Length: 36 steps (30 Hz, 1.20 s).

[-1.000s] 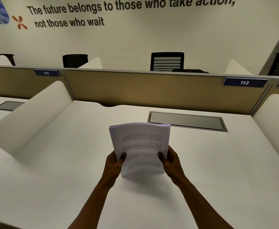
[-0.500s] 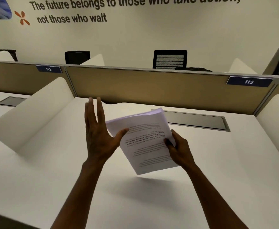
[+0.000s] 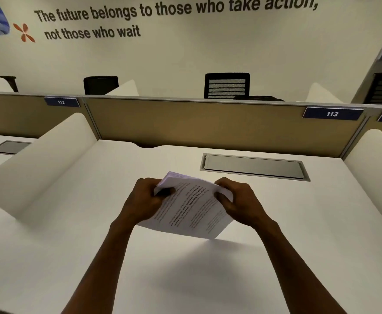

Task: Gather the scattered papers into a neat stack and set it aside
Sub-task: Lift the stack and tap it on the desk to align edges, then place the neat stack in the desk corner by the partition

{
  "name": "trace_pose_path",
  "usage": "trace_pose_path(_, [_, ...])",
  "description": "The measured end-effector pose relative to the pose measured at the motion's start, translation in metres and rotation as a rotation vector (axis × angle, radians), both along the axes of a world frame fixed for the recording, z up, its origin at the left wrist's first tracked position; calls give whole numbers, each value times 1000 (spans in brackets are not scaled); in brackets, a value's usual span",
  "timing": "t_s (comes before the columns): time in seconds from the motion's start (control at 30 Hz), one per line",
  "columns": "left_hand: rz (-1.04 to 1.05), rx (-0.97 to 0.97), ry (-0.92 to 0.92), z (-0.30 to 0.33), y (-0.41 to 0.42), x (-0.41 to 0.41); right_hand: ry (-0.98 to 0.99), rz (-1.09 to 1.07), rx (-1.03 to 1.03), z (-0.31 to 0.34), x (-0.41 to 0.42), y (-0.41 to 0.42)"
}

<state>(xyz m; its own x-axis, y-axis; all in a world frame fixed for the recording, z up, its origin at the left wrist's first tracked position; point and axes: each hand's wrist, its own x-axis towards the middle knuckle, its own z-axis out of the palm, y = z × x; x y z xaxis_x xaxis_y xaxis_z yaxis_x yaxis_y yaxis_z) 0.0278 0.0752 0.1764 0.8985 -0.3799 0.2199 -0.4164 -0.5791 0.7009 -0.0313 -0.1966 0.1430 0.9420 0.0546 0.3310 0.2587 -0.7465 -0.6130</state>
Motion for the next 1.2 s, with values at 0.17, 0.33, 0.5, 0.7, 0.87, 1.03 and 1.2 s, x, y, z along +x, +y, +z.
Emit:
trace_pose_path(0.17, [77,-163,62,-4,20,0,17,-241,464,-28,-3,-33])
trace_pose_path(0.33, [125,-380,259,-28,33,-1,344,-51,984,-66,-7,-39])
trace_pose_path(0.5, [128,-467,407,-62,38,0,256,-110,1030,-81,-5,-23])
trace_pose_path(0.7, [150,-512,534,-112,52,1,296,-177,919,-106,-8,-8])
trace_pose_path(0.87, [195,-524,557,-146,57,-3,324,-208,913,-125,-13,-2])
trace_pose_path(1.03, [207,-569,532,-145,63,5,293,-190,892,-121,-1,2])
trace_pose_path(1.2, [215,-514,550,-150,59,4,300,-217,763,-127,-3,4])
